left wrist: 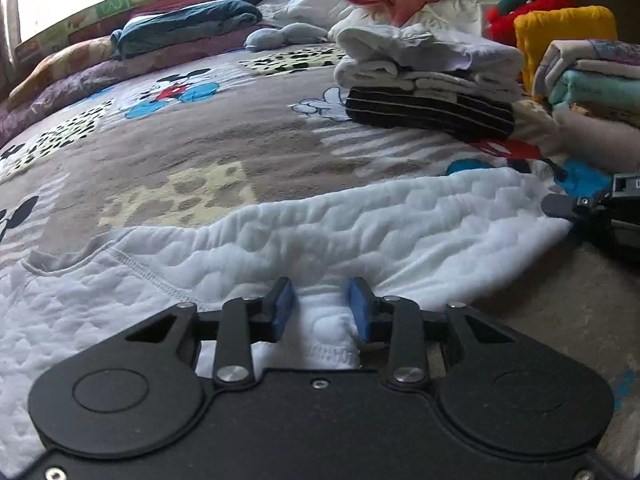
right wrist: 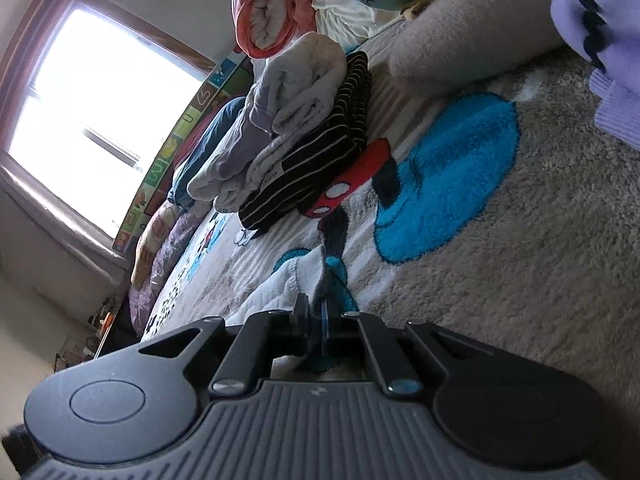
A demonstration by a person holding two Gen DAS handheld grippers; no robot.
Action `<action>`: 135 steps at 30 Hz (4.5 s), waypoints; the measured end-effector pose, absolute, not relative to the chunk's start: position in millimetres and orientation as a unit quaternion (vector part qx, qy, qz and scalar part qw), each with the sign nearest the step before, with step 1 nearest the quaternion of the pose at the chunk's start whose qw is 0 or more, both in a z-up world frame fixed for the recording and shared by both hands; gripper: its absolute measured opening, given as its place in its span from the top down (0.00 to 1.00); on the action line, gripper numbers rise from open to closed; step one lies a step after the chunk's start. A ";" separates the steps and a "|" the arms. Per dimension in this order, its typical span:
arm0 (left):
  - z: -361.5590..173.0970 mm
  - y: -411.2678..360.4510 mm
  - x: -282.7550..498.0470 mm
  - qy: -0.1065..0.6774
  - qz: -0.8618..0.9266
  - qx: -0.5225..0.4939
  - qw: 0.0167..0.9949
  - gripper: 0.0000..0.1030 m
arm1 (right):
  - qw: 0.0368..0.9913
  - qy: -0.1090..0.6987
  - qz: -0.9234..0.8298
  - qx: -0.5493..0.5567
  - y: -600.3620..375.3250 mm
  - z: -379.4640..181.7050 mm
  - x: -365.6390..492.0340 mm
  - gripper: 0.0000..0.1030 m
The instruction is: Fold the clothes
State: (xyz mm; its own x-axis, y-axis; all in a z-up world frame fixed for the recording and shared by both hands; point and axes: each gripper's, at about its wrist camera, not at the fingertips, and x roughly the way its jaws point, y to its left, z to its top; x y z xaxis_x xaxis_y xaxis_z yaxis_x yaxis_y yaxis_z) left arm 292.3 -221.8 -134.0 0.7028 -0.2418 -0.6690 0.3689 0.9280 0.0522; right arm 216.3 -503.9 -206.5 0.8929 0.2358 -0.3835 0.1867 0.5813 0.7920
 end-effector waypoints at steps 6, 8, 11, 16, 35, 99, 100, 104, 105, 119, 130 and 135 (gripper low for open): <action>-137.8 -228.4 276.9 0.350 -0.165 0.101 0.917 0.69 | 0.854 0.230 0.019 0.467 -505.6 -207.4 214.3 0.95; -135.9 -224.5 281.7 0.363 -0.163 0.080 0.914 0.68 | 0.851 0.230 0.023 0.472 -507.0 -207.7 214.2 0.95; -119.6 -214.8 271.9 0.353 -0.164 0.061 0.919 0.67 | 0.846 0.226 0.028 0.481 -510.4 -207.0 211.8 0.95; -103.6 -191.9 220.2 0.322 -0.163 0.073 0.930 0.37 | 0.840 0.217 0.036 0.496 -517.1 -204.5 206.2 0.90; -105.0 -124.9 137.4 0.314 -0.089 0.060 0.943 0.23 | 0.857 0.217 0.129 0.450 -528.1 -178.5 161.0 0.31; -47.7 -257.3 270.2 0.220 -0.160 0.164 0.948 0.92 | 0.849 0.131 0.221 0.461 -517.1 -160.4 156.4 0.32; -43.4 -246.0 271.3 0.223 -0.155 0.145 0.951 0.92 | 0.857 0.140 0.232 0.437 -508.4 -156.9 157.2 0.33; -33.3 -202.0 275.5 0.235 -0.138 0.078 0.959 0.92 | 0.876 0.178 0.285 0.347 -469.1 -147.2 159.6 0.35; -31.8 -191.4 276.9 0.239 -0.134 0.061 0.960 0.92 | 0.876 0.187 0.301 0.328 -458.6 -146.3 160.1 0.35; -34.0 -60.2 295.2 0.252 -0.086 -0.158 0.951 0.92 | 0.847 0.258 0.400 0.235 -404.1 -148.4 156.1 0.36; -54.0 -1.0 308.5 0.261 -0.063 -0.221 0.937 0.92 | 0.856 0.260 0.438 0.085 -356.1 -140.0 137.7 0.40; -63.6 13.0 315.6 0.270 -0.056 -0.221 0.935 0.92 | 0.856 0.231 0.463 0.013 -328.7 -128.7 124.1 0.44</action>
